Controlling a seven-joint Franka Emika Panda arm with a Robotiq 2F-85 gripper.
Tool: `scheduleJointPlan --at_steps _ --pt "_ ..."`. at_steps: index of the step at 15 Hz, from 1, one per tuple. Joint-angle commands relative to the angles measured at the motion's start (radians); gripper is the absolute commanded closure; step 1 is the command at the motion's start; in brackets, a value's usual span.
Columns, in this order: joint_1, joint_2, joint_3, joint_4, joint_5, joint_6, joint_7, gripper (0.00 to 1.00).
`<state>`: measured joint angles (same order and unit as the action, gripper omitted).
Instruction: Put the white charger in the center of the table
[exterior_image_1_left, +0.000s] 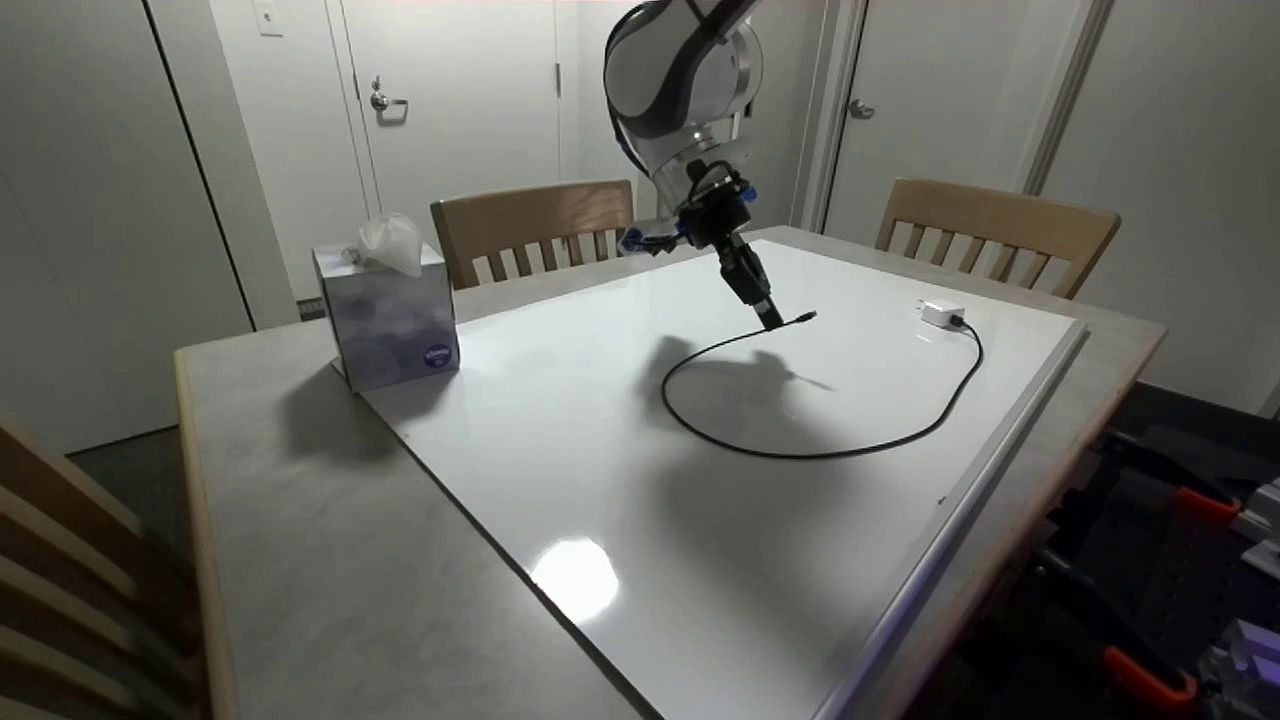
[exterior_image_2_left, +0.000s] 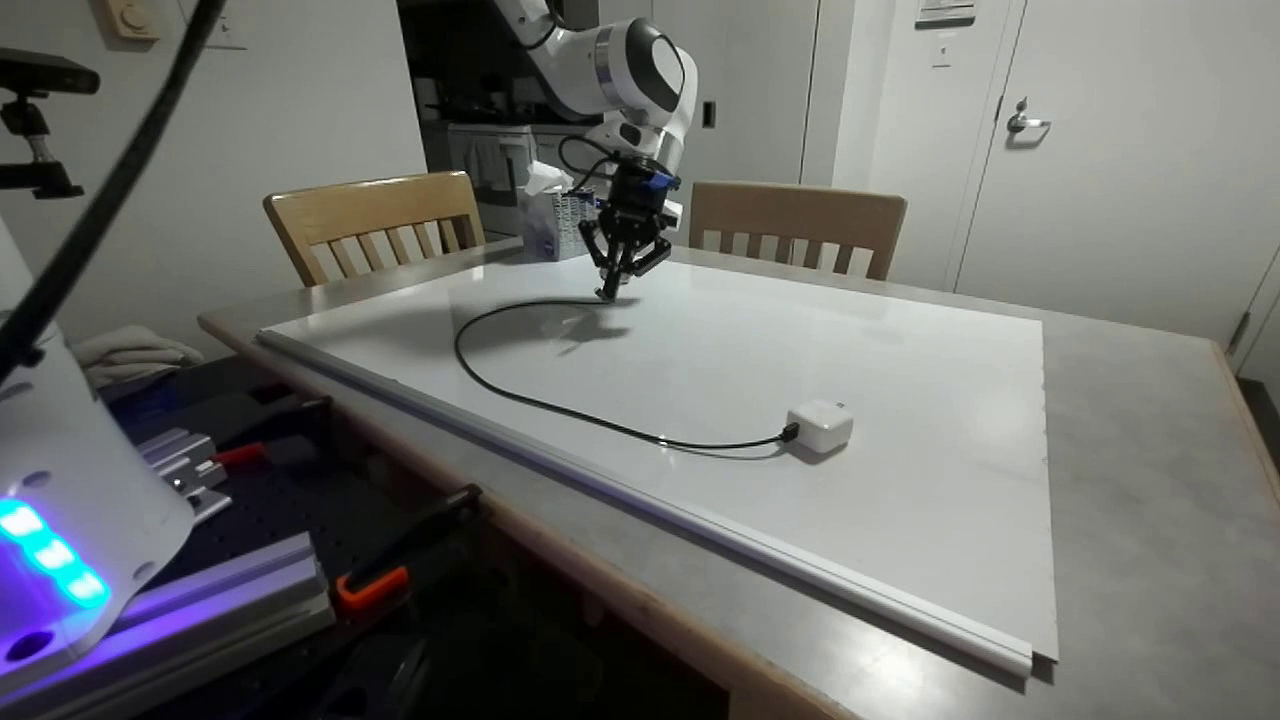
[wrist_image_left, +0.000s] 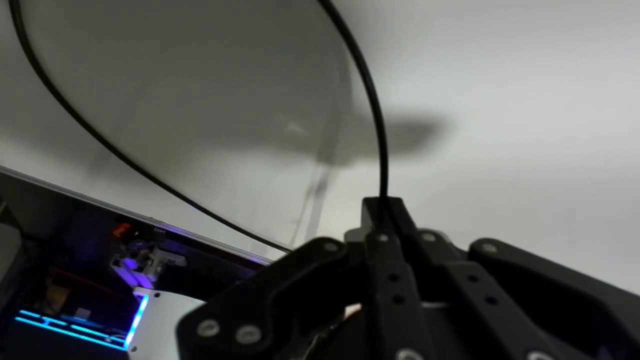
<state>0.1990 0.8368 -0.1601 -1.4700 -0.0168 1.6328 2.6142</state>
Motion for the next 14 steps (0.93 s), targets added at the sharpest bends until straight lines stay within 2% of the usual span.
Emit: scheduleJointPlan --at_steps 1,3,4,5,8,11,14 --pt "0.158 0.019 -0.280 -0.009 0.225 -0.054 -0.006 0.99" --pt "0.251 0.043 -0.448 -0.045 0.355 -0.071 -0.009 0.99" --pt "0.299 0.061 -0.529 -0.060 0.430 -0.092 -0.009 0.81" --pt "0.346 0.089 -0.609 -0.071 0.499 -0.115 -0.009 0.70" --pt "0.487 0.203 -0.830 -0.086 0.703 -0.224 -0.010 0.50" --pt "0.561 0.303 -0.948 -0.085 0.828 -0.326 -0.009 0.28" --pt "0.612 0.386 -1.031 -0.078 0.900 -0.418 -0.009 0.07"
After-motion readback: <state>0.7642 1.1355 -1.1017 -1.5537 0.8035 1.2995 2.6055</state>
